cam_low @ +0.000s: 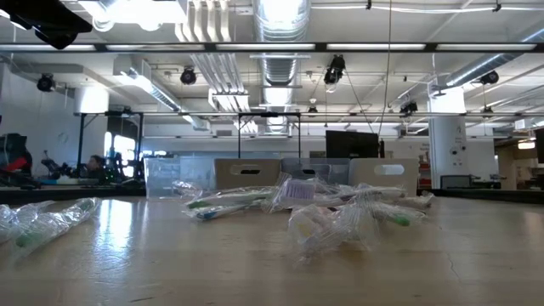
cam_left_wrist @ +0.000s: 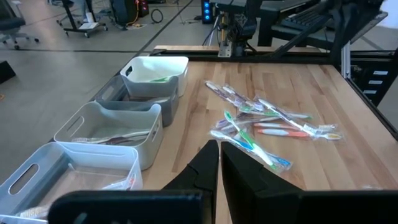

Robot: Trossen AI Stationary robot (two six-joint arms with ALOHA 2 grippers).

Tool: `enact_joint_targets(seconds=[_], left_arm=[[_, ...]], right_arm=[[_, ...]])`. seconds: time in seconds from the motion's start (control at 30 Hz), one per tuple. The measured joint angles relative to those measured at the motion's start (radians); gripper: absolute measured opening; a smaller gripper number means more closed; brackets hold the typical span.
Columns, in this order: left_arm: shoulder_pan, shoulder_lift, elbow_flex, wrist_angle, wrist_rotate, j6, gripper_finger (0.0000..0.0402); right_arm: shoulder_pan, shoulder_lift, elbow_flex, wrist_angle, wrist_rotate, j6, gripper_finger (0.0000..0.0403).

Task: Pick & Place Toothbrushes
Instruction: Put the green toothbrush into the white bin

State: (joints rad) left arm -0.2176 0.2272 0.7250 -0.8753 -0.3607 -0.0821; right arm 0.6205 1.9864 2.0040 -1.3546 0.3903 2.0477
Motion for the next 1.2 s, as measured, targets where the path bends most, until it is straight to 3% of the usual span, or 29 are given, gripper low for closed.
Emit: enact_joint_targets(seconds=[0.3,0.6,0.9,1.2], left_arm=[[0.000,0.000,0.000,0.000,0.000,0.000,0.0026],[0.000,0.000,0.000,0.000,0.000,0.000,0.0026],[0.000,0.000,0.000,0.000,0.000,0.000,0.0026],[0.000,0.000,0.000,0.000,0.000,0.000,0.0026]], right_arm=[[-0.009,0.069,-0.014,-0.016,-0.056,-0.005,0.0018],[-0.056,0.139,-0.030,-0.004,-0.062,-0.017,0.0115],[-0.097,0.177,-0.077,0.053,-0.163,-0.002,0.0191],[-0.109,0.173,-0.222,0.208,-0.164,-0.023,0.0198]])
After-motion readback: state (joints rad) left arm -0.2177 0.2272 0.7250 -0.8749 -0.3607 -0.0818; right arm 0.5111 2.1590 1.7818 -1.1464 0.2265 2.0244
